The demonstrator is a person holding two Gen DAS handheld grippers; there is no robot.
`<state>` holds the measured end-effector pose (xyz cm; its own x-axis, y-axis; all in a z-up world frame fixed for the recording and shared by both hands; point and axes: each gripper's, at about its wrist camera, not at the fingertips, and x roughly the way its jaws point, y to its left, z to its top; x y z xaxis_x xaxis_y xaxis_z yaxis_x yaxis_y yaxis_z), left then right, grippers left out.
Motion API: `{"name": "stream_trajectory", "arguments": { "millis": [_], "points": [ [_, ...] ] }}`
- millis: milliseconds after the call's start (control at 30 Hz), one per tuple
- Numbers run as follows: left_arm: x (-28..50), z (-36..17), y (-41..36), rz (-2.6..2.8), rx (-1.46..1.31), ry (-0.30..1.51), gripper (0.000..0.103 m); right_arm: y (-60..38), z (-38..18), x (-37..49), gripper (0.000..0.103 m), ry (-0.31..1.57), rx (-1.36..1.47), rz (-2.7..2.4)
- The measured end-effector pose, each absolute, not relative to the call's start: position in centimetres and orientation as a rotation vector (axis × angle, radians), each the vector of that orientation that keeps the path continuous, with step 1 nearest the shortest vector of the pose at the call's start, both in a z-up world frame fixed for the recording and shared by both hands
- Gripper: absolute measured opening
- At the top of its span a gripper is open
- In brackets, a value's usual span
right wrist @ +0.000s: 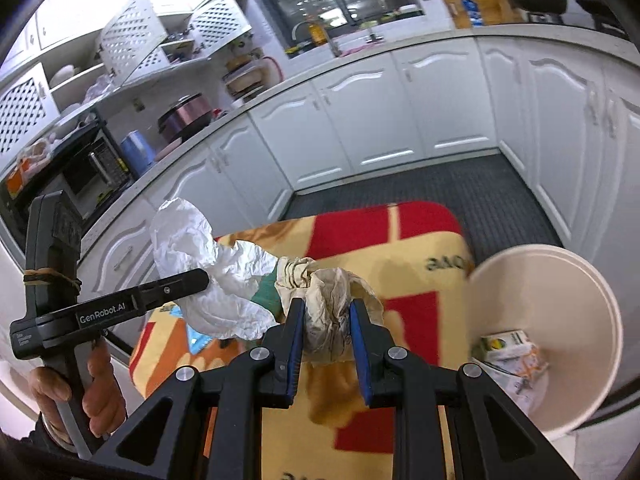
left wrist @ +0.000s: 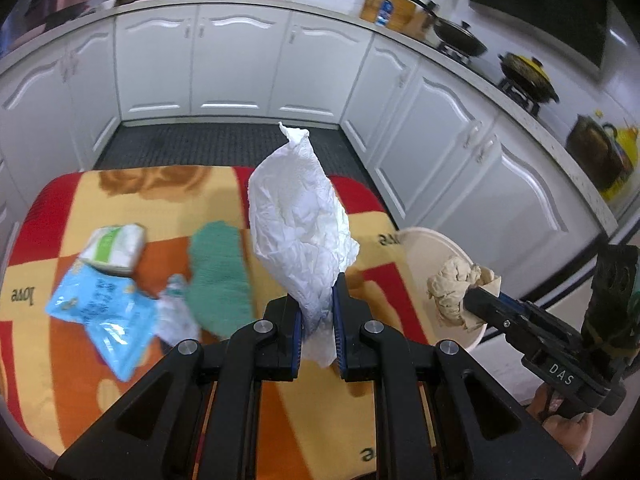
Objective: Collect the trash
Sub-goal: 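Carry the tissue and crumpled paper over the beige bucket with both tools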
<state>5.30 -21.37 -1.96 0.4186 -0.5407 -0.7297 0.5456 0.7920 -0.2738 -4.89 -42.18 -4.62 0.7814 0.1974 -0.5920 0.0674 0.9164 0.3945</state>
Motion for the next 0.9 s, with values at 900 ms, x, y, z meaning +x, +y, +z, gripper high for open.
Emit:
{"name": "stream_trajectory", "arguments": {
  "millis": [900],
  "points": [
    [1.2,-5.3,-36.0,-0.843,0.179,0.956,0.011,-53.7,-8.6,-12.0,0.021,0.679,0.577,-0.185]
  ]
}}
